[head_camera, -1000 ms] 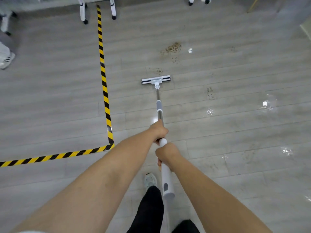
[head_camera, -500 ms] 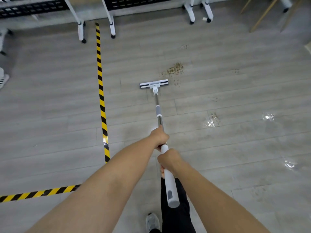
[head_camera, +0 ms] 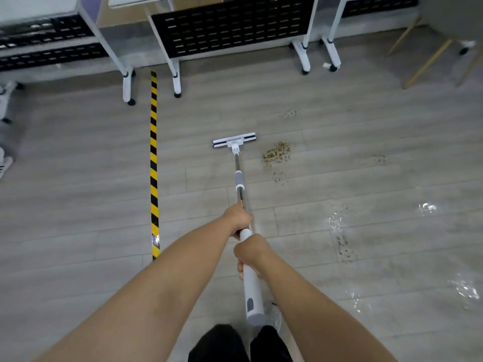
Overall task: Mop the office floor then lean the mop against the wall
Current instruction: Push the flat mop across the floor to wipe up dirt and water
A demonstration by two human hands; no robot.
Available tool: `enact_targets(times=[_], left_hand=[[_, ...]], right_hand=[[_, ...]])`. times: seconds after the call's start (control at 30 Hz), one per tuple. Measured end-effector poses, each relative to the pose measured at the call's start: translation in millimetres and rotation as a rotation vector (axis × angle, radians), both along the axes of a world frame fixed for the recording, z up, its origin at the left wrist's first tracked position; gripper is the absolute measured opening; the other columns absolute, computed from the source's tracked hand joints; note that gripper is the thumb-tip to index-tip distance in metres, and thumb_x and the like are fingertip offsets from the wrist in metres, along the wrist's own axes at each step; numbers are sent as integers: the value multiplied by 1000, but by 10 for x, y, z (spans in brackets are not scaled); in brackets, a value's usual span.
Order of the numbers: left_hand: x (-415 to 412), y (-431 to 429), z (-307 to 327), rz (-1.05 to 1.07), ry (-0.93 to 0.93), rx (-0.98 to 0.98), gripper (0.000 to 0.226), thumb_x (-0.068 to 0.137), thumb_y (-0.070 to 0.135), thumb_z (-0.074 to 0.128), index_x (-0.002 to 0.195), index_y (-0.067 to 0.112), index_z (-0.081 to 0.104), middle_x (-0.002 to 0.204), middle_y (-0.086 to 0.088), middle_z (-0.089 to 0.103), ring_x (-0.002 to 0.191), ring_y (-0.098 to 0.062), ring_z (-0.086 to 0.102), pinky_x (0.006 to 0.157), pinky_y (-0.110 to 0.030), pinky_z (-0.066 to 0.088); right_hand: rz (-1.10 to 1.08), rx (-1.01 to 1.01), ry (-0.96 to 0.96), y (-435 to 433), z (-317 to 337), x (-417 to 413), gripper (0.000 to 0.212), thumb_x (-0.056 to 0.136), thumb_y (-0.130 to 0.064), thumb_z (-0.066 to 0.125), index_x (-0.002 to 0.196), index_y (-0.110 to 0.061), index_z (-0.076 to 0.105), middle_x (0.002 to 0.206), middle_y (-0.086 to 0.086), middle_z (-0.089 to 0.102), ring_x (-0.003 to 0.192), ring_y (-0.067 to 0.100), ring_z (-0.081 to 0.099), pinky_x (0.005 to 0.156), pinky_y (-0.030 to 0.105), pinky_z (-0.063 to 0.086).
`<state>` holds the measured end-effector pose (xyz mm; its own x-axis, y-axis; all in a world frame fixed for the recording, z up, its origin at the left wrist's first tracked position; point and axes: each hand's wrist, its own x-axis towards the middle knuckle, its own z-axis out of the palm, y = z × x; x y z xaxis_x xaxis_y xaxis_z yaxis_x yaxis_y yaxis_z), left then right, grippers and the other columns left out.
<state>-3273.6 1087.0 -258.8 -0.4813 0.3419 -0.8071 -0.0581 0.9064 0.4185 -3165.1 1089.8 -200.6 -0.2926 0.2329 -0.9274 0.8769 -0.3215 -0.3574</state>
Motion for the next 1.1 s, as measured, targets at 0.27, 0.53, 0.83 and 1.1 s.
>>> enact_targets(times=[0.27, 0.53, 0.83, 1.1], left_hand=[[-1496, 977, -69, -36, 50, -36, 45, 92, 13, 49, 137, 14, 43, 104, -11, 57, 86, -29, 60, 48, -30, 48], [-3197, 1825, -113, -79, 76, -57, 50, 89, 16, 51, 139, 17, 43, 103, -10, 58, 94, -31, 64, 67, -36, 57], [-3849, 2061, -409, -46, 23, -49, 59, 90, 18, 52, 146, 28, 36, 99, -6, 57, 84, -25, 62, 56, -30, 52], [-3304, 1856, -392, -51, -3, -59, 70, 88, 20, 48, 153, 32, 25, 111, -9, 60, 96, -29, 63, 77, -38, 59]], right_hand=[[-28, 0, 20, 968, 53, -1448, 22, 94, 1, 45, 112, -10, 53, 69, 11, 58, 42, 17, 52, 34, 19, 44], [-42, 15, -4, 1763, -29, -3152, 18, 92, -2, 47, 108, -4, 55, 60, 11, 59, 38, 18, 53, 41, 25, 48], [-122, -27, -115, 1952, -345, -3838, 19, 94, -3, 46, 111, -9, 52, 71, 12, 58, 39, 19, 49, 40, 24, 49], [-59, 57, -113, 1755, -370, -3295, 28, 90, -1, 42, 115, -6, 54, 64, 11, 58, 38, 18, 49, 39, 22, 45]])
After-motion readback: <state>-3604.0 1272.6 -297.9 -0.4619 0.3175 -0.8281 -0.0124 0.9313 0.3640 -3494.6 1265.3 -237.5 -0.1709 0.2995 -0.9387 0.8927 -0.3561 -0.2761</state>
